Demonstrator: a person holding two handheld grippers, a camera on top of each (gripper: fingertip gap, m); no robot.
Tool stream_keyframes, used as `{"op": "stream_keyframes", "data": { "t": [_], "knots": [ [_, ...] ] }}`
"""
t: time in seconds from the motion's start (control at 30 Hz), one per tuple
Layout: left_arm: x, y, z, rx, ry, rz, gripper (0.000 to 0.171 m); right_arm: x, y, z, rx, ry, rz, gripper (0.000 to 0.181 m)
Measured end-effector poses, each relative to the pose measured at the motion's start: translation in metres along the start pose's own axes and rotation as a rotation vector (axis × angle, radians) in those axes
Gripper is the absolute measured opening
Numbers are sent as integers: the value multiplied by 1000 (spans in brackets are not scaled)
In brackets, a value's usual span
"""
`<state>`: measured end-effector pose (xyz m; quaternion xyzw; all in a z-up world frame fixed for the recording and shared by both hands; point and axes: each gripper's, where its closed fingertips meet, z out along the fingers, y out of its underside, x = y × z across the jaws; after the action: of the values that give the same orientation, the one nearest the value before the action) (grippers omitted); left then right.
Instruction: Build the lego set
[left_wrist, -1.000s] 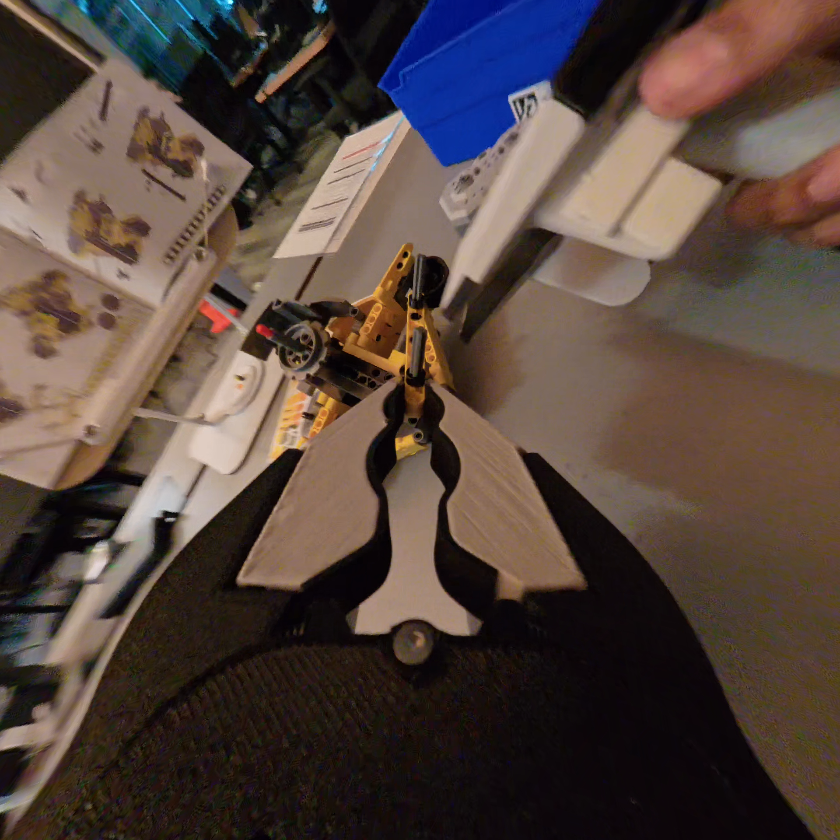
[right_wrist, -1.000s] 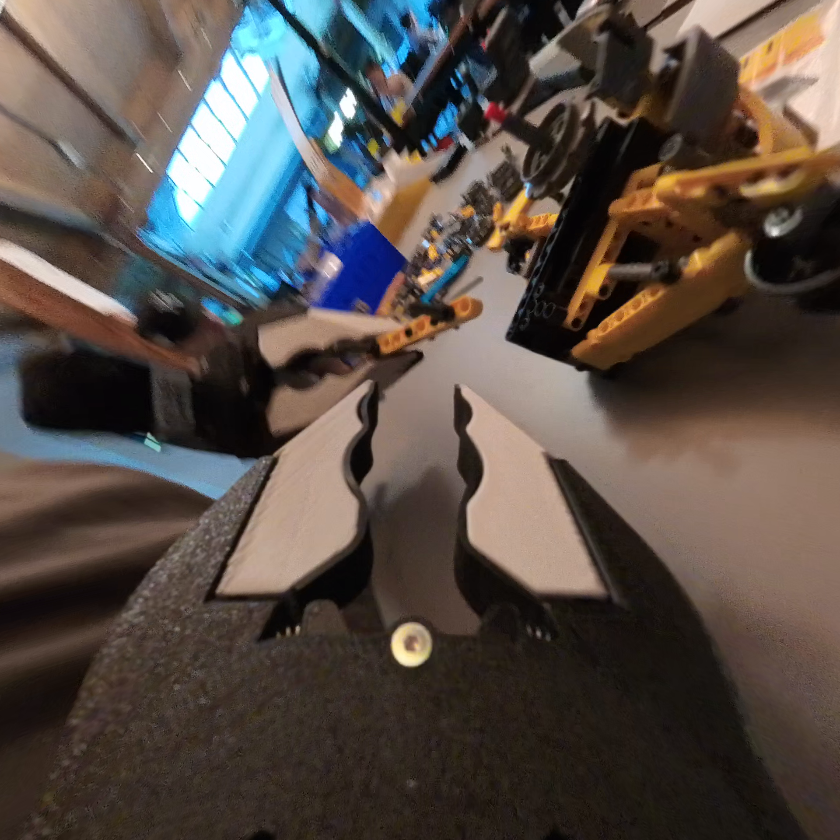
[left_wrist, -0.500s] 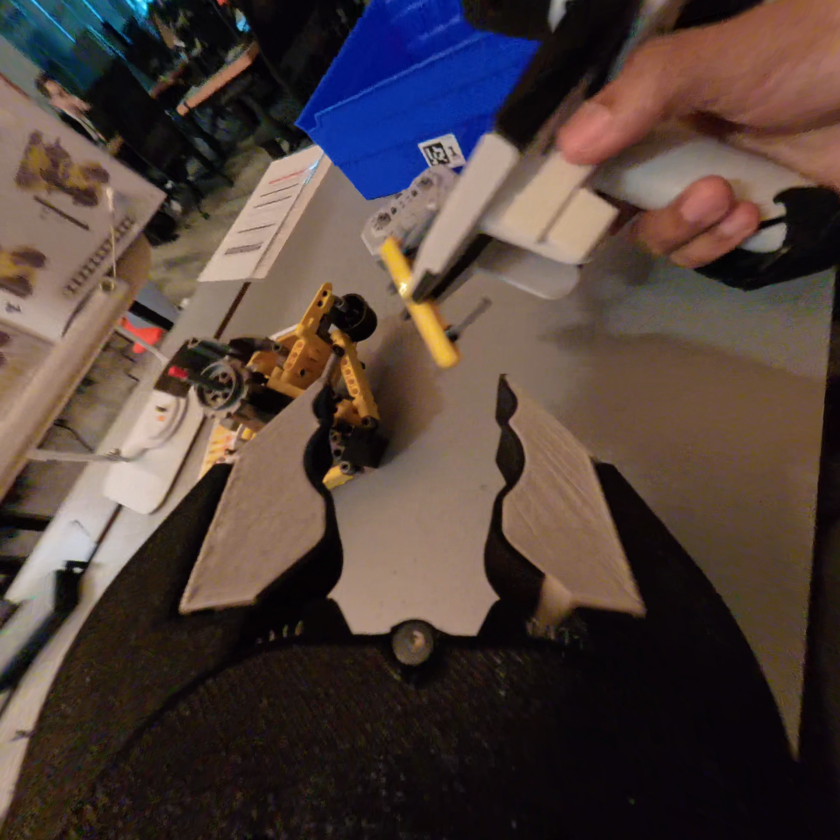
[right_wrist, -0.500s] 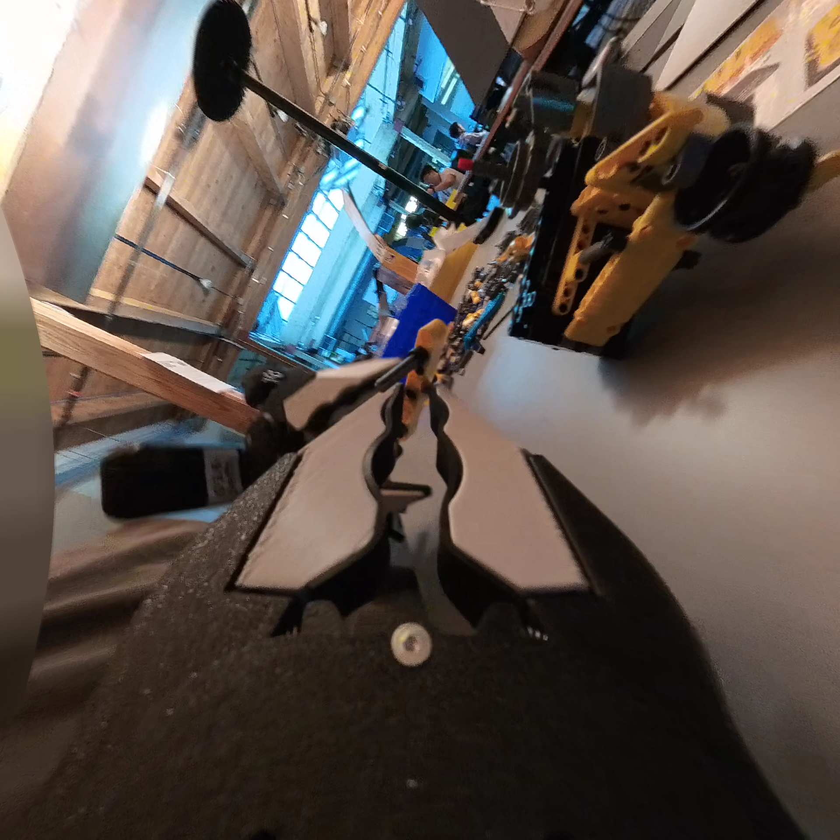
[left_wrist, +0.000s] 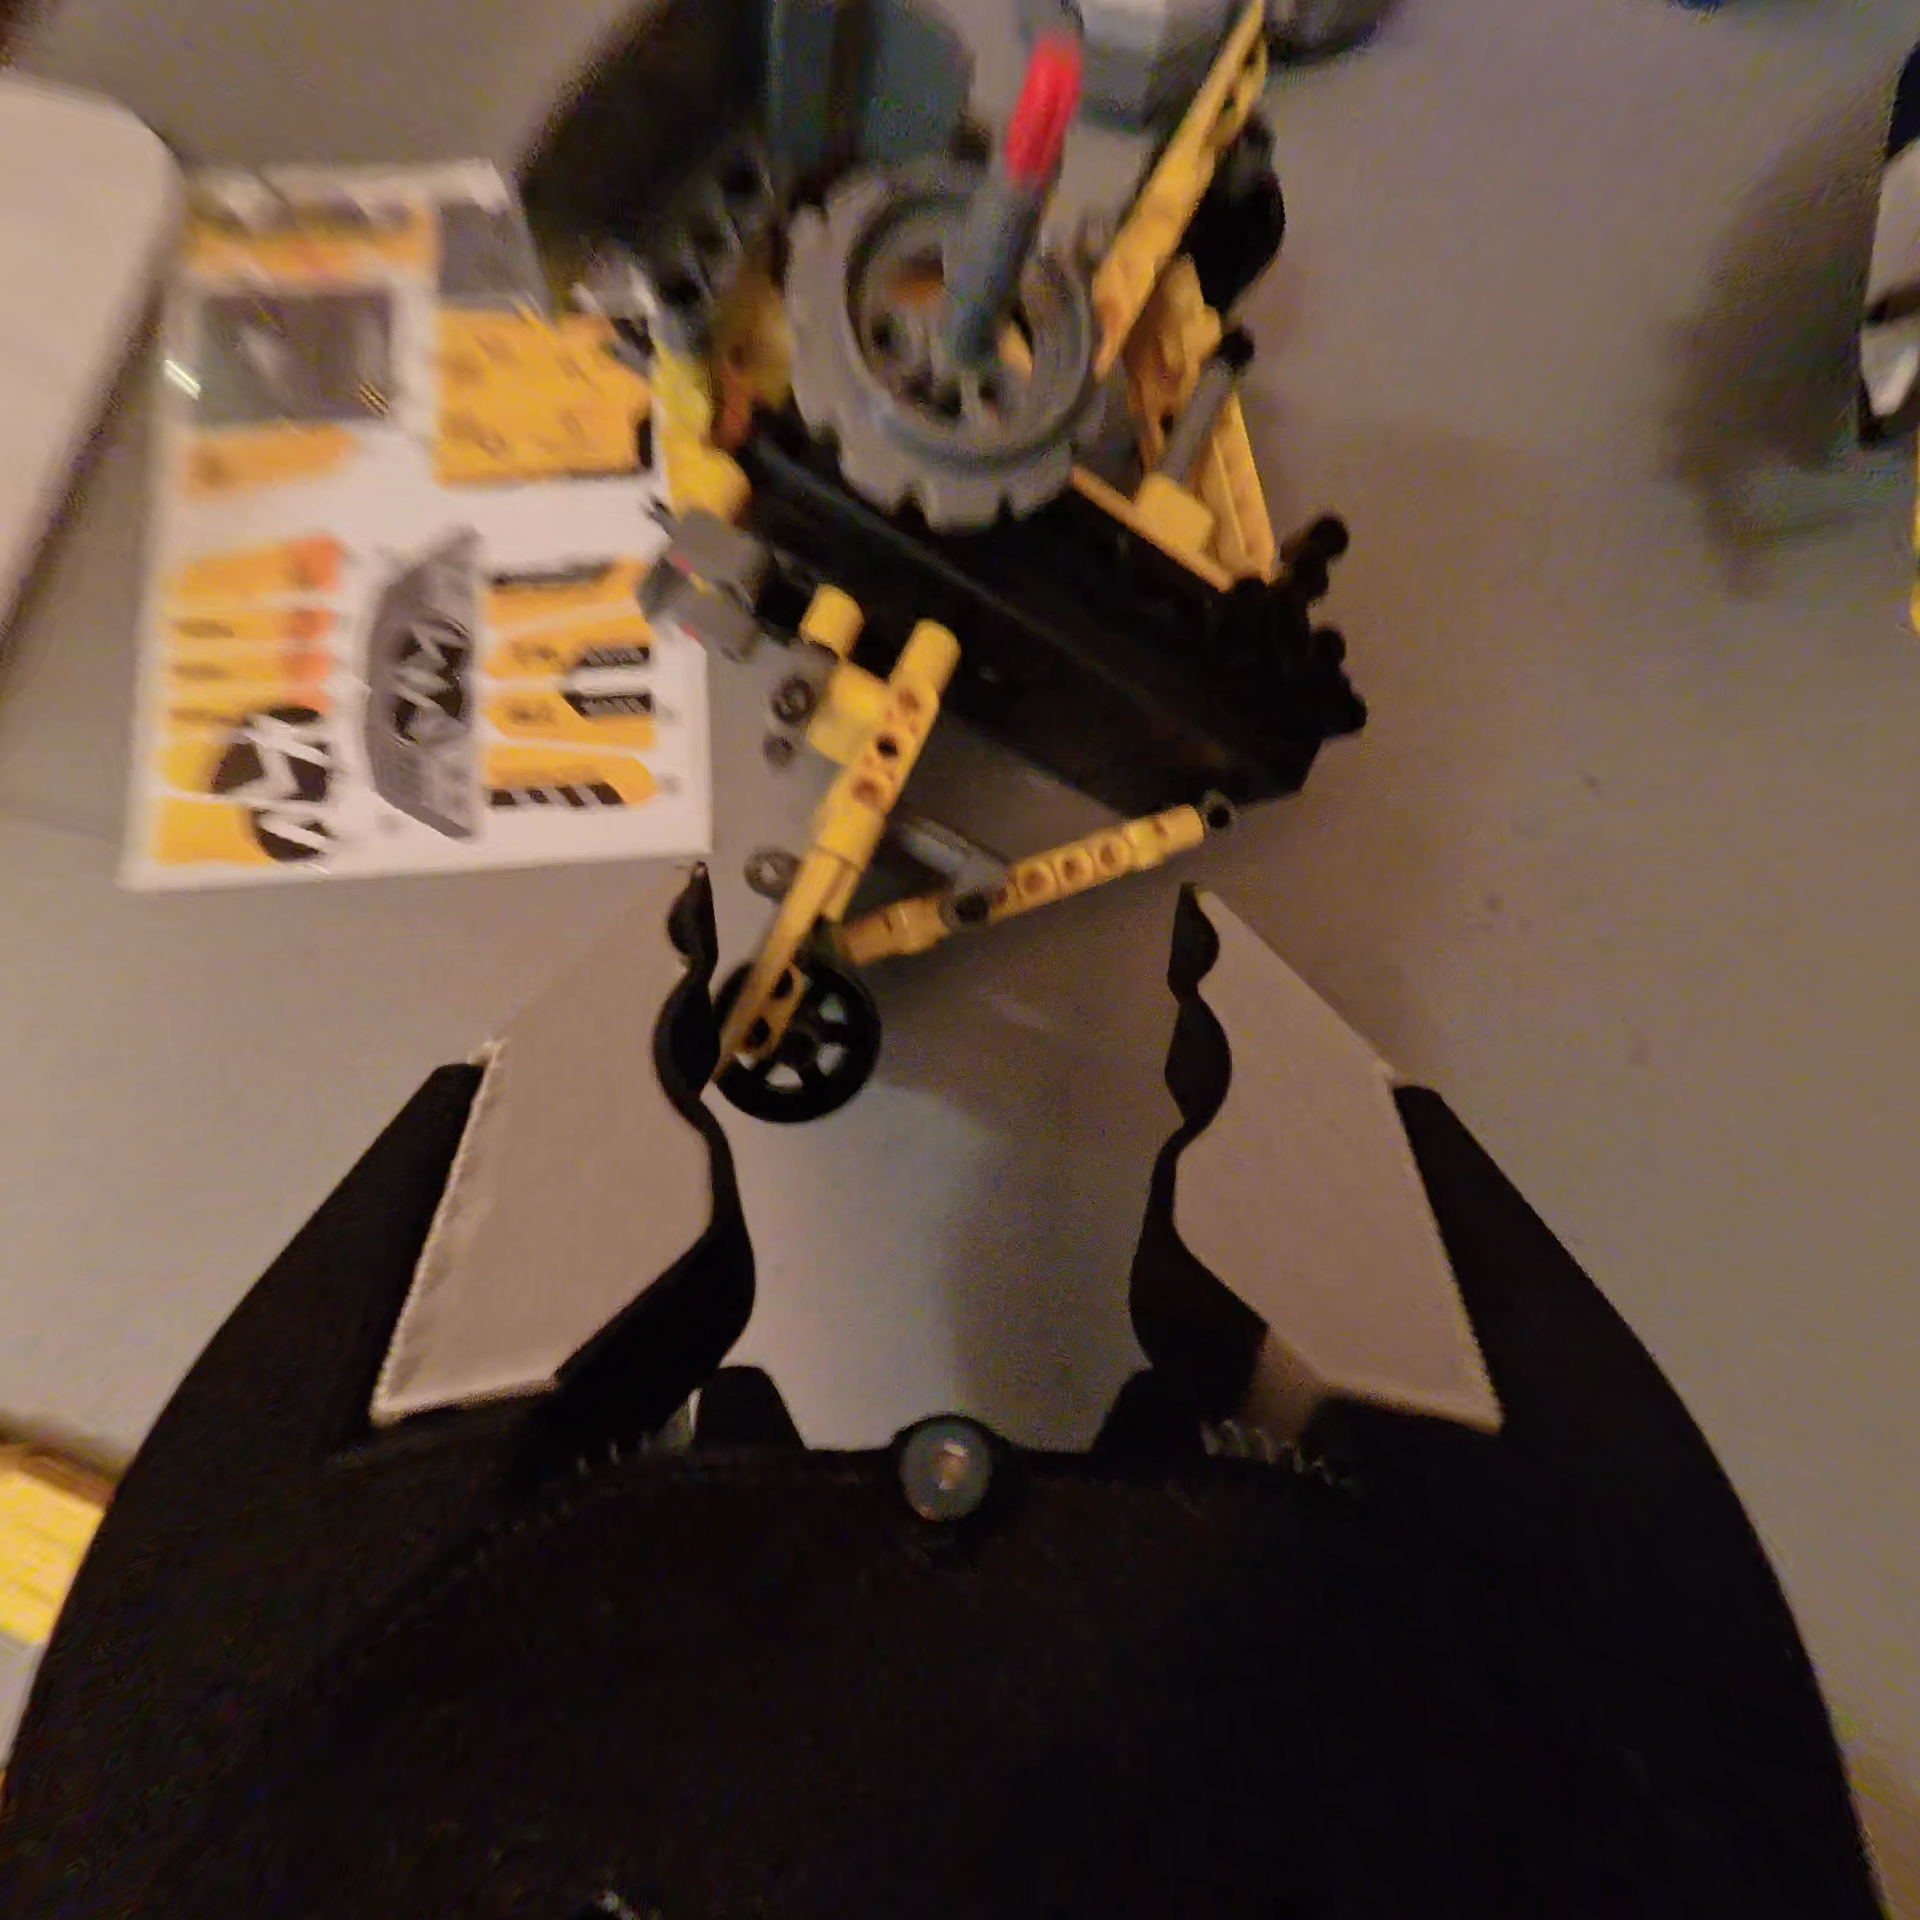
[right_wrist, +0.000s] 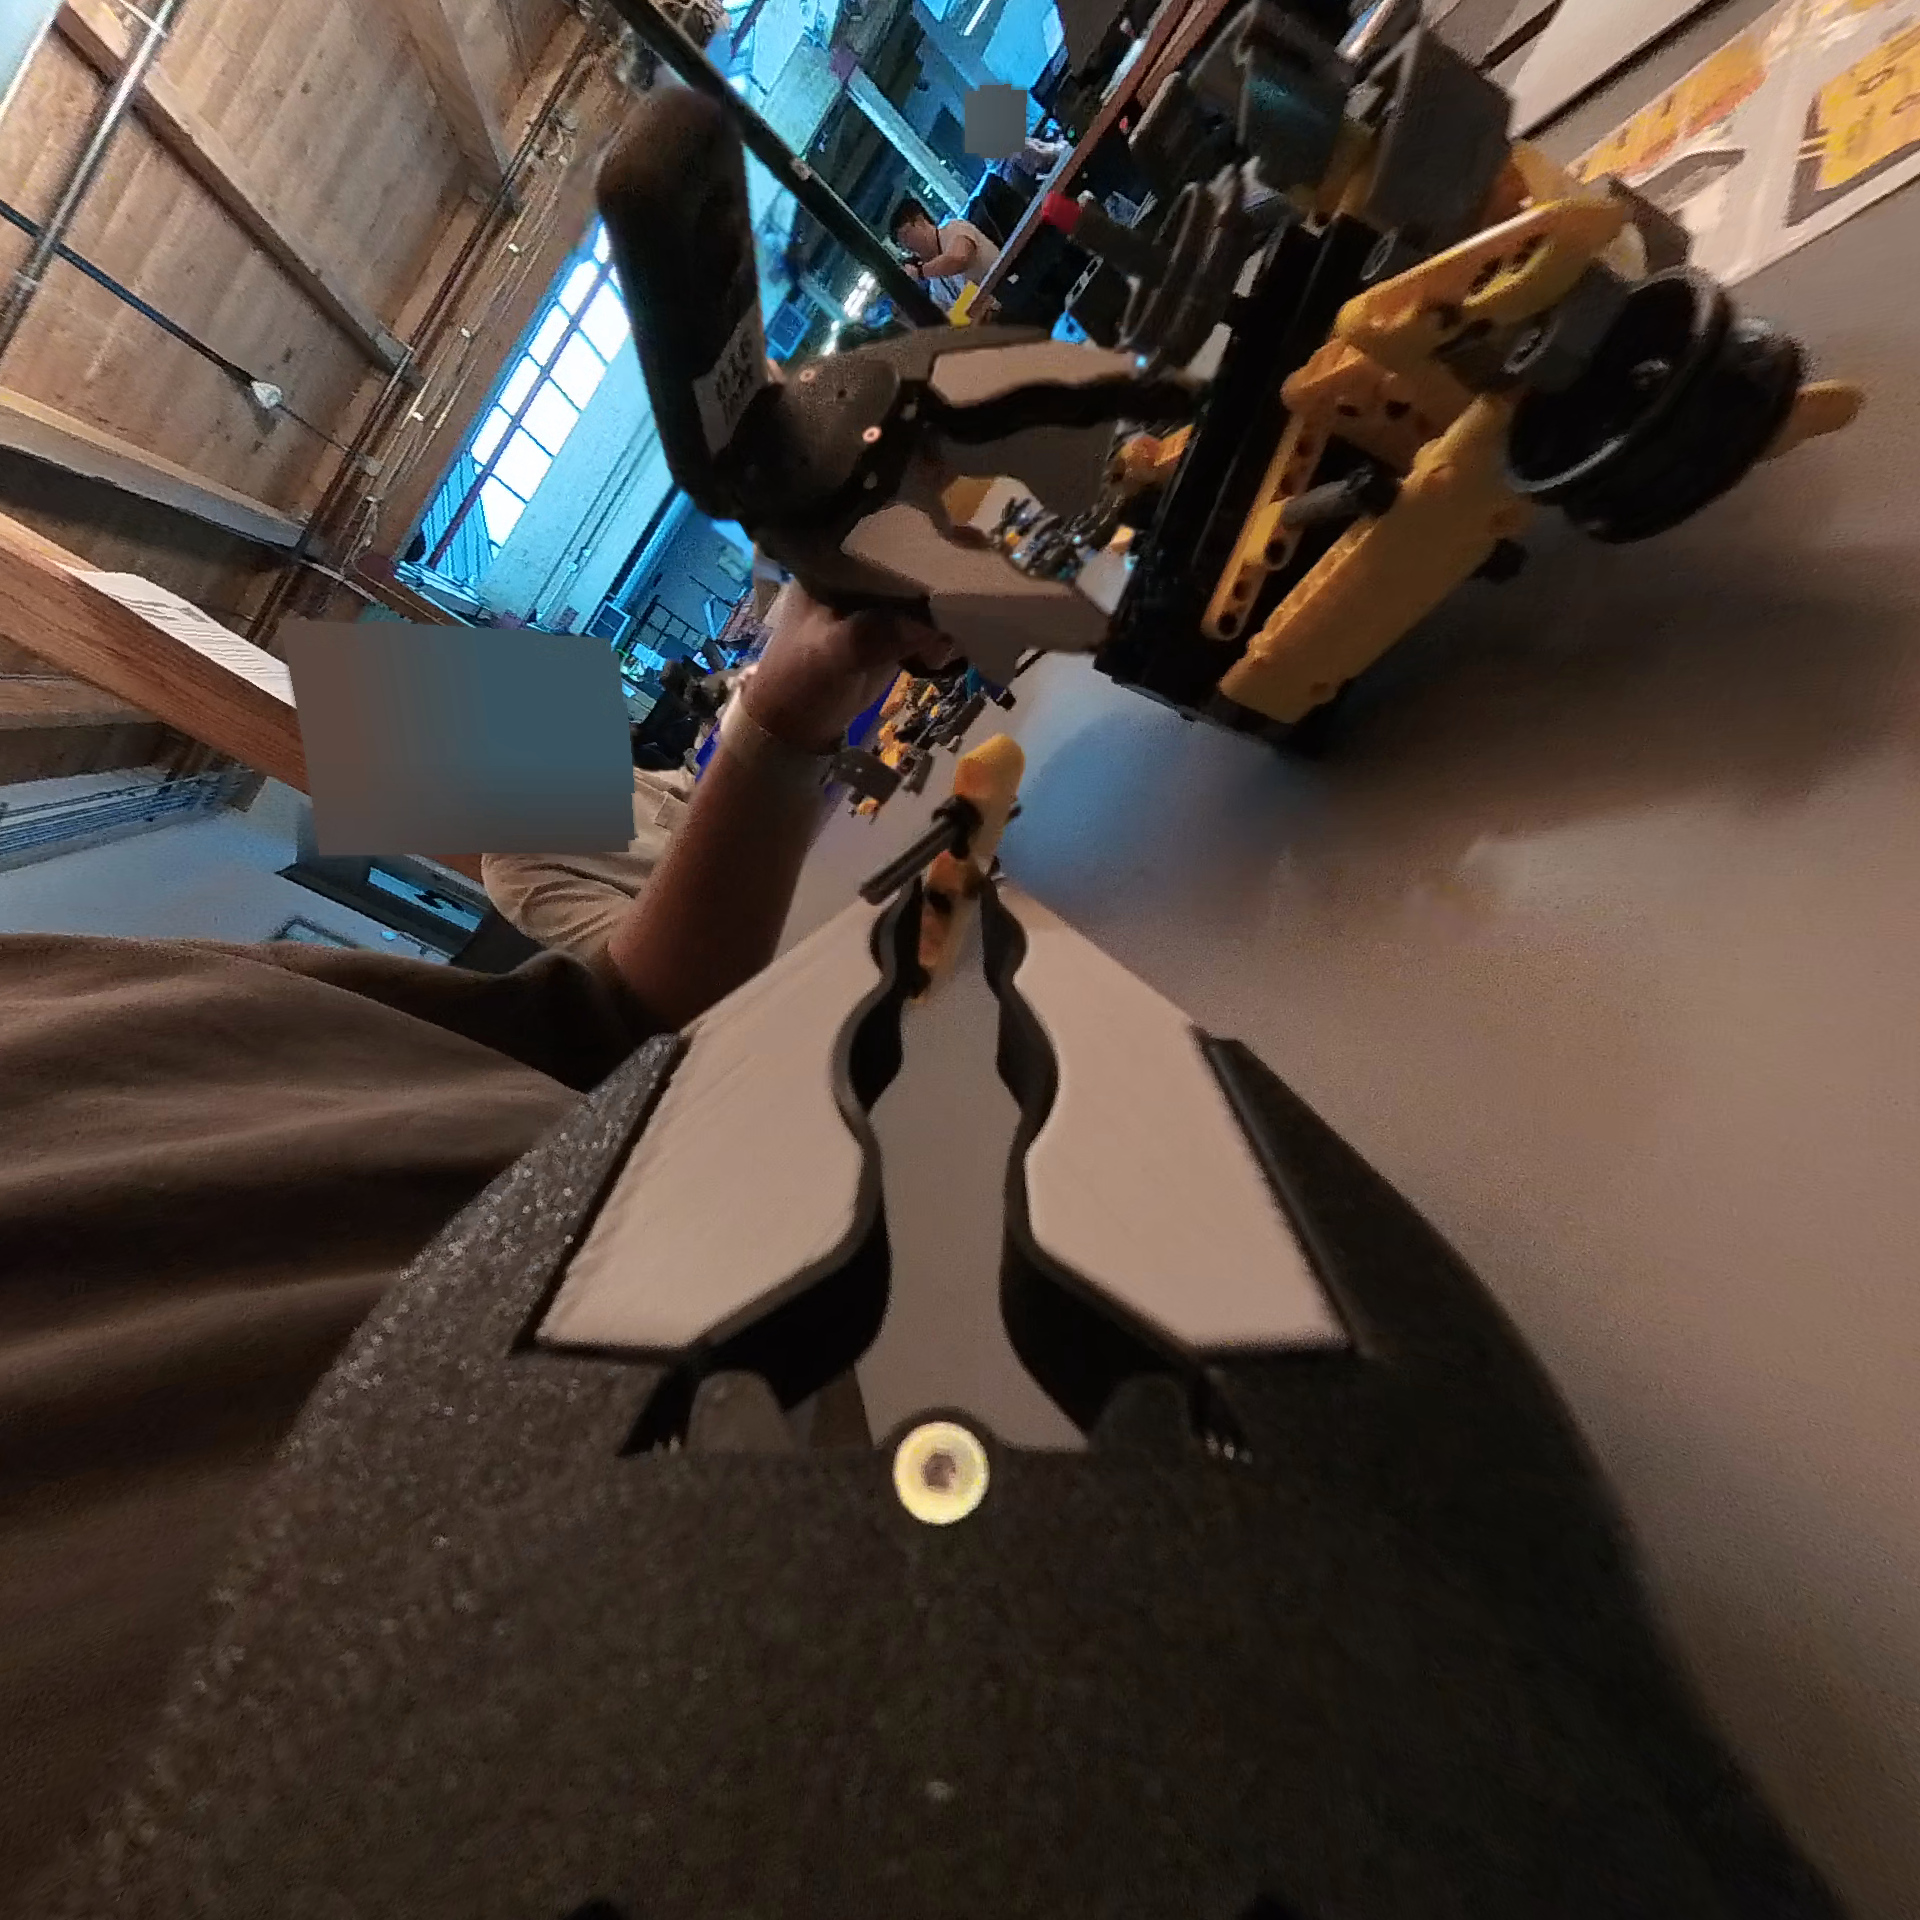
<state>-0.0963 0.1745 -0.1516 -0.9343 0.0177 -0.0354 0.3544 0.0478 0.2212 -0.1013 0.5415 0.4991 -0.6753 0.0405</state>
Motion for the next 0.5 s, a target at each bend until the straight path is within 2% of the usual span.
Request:
{"op": "stream_keyframes", "data": {
  "t": [0.03,0.07,0.13,0.17,0.23,0.4,0.5],
  "knots": [
    [3,8,2,-32,21,-11,88,3,0,-2,1,9,-2,10],
    [4,12,3,-40,1,-5,81,5,-1,-5,3,18,-3,10],
    [5,18,3,-53,-81,27,38,10,-2,-8,1,34,-5,10],
    [11,19,2,-49,-106,43,28,12,-2,-10,-1,41,-8,10],
    [36,20,2,-57,-94,50,27,15,-2,-11,-9,49,-9,10],
    [115,10,11,-52,-62,80,36,18,-5,-19,-24,81,-26,10],
    [174,-9,19,17,68,96,58,22,-8,-30,-42,128,-53,10]
  ]
}}
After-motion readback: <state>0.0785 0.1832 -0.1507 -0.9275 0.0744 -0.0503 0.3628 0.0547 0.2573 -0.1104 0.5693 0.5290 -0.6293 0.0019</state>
